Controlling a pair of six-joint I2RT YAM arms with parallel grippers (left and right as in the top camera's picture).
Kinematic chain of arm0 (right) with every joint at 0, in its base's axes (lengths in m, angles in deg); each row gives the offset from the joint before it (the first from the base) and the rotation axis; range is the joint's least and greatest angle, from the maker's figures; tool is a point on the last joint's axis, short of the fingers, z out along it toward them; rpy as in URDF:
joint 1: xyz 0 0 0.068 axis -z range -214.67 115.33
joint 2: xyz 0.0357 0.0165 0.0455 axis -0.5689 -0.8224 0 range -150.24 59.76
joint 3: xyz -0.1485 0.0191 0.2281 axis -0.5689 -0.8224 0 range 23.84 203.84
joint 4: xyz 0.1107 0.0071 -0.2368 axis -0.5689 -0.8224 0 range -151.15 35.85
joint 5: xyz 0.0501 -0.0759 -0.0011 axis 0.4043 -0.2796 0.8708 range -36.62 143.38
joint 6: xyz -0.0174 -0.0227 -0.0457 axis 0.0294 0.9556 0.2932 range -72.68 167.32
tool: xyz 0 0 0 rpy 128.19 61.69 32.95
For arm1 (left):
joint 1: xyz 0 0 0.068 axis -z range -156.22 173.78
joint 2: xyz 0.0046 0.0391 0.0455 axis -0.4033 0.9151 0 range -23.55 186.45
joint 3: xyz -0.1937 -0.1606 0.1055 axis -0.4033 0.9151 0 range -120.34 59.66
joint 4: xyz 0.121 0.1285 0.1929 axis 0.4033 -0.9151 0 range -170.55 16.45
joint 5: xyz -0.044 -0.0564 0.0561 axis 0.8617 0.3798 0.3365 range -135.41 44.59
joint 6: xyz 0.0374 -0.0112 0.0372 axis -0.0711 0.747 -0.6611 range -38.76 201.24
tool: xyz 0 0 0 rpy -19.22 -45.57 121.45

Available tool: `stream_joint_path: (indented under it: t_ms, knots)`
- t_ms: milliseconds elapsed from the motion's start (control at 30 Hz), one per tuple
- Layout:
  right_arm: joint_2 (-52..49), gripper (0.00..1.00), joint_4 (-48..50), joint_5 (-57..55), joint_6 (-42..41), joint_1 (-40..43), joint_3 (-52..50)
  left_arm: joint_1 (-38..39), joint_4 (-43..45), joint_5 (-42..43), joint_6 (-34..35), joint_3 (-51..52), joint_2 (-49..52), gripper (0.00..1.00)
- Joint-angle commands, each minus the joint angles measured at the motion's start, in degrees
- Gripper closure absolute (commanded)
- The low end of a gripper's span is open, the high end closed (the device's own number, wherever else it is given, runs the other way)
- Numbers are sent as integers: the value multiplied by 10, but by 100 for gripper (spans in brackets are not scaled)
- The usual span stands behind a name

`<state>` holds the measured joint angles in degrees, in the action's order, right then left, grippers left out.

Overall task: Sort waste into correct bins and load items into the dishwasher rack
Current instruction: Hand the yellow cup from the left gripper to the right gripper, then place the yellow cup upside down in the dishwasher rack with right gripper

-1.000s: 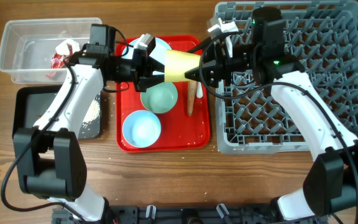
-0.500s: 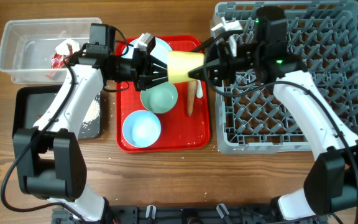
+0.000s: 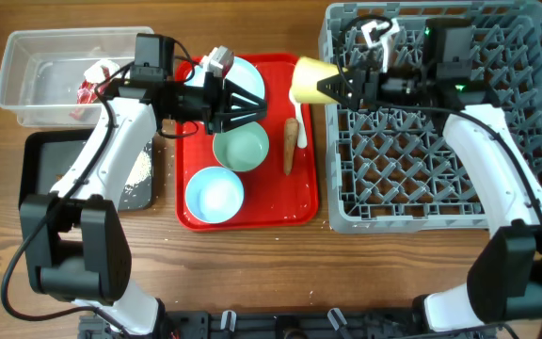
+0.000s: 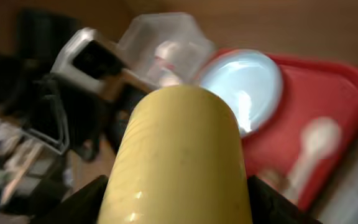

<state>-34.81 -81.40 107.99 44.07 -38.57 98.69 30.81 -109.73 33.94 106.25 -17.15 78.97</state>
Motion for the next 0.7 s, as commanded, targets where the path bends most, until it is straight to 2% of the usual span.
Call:
stream_joint_path:
  t_ms: [0,67,167,267,433,667]
  knots:
    - [87,50,-76,-206,-14,1,21,3,-40,-284,-25,-9,-14,76]
    - [115,41,-124,-249,-14,1,30,4,-68,-405,-25,-9,-14,76]
    - [149,41,-200,-300,-16,1,31,4,-95,-522,-25,-9,-14,76]
    - [158,44,-298,-375,-35,1,31,4,-108,-582,-26,-9,-14,76]
    - [150,48,-414,-443,-60,1,29,4,-108,-615,-48,-9,-14,76]
    - [136,48,-420,-443,-89,-34,-23,4,-108,-640,-53,-9,-14,76]
